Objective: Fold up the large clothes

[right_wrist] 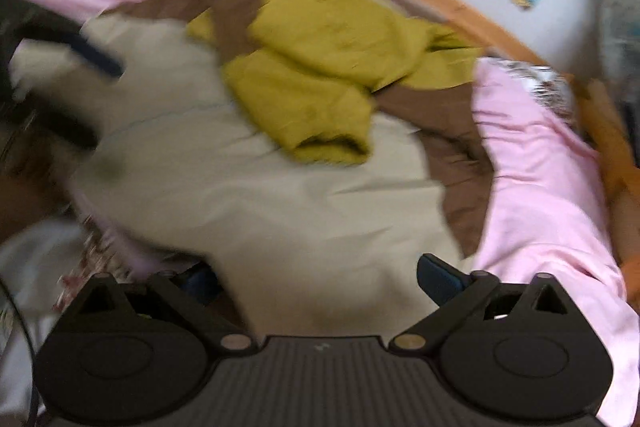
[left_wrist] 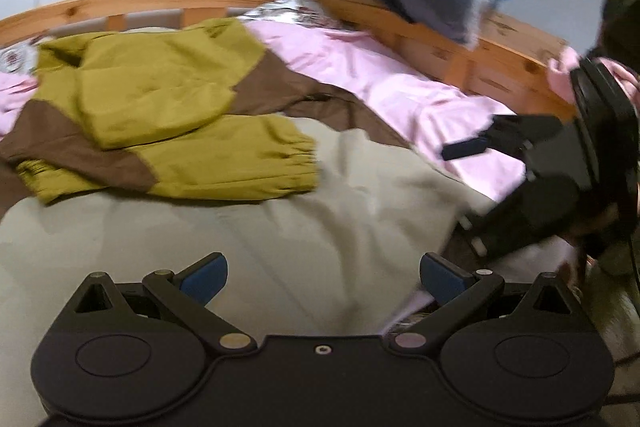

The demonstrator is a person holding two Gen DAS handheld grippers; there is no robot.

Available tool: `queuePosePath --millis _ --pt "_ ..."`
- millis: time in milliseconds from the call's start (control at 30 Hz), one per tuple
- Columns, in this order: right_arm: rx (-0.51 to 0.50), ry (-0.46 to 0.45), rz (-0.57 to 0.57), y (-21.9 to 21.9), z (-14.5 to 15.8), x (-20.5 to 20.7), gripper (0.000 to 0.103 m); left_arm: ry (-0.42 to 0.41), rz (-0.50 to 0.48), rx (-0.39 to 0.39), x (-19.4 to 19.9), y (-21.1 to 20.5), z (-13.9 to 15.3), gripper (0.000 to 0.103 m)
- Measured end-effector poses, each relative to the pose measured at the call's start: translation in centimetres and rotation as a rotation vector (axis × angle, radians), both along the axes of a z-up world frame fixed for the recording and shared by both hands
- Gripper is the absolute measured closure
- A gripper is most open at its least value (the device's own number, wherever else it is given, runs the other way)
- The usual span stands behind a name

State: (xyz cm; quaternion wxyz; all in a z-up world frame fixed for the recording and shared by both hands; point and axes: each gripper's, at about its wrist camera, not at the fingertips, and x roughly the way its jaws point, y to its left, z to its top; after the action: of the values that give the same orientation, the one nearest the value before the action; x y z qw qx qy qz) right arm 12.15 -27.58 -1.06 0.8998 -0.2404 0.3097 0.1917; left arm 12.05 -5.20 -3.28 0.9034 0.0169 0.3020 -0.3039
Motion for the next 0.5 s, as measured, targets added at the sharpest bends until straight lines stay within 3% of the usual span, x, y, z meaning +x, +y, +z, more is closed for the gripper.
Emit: queuePosePath --millis 67,100,167,233,433,500 --pt "0.084 0.009 -0.008 -0.8 0.7 0.2 0.035 0.0 -0.042 0.008 -0.1 -1.1 -0.2 0.001" --pt "0.115 0.015 -0.01 -0.9 0.9 0.3 0.042 -0.003 -0.061 0.02 -0.1 -1.8 -0.2 0.001" --pt "0.147 0.011 -0.006 -1.0 1.1 0.4 0.07 -0.014 -0.086 0.062 -0.2 -3.0 -0.4 0.001" --pt "0.185 0.0 -0.005 -1.0 1.5 0.3 0.084 -0.018 -0.076 0.112 0.0 -3.9 -0.7 0.001" --pt "0.336 -0.048 -0.057 -1.6 2.7 1.4 0.095 -0.011 0.07 0.17 1.1 -3.3 -0.8 0.011" --pt "0.386 -0.068 -0.093 -2.1 3.2 1.8 0.096 -0.014 0.108 0.196 1.3 -2.3 -0.5 0.02"
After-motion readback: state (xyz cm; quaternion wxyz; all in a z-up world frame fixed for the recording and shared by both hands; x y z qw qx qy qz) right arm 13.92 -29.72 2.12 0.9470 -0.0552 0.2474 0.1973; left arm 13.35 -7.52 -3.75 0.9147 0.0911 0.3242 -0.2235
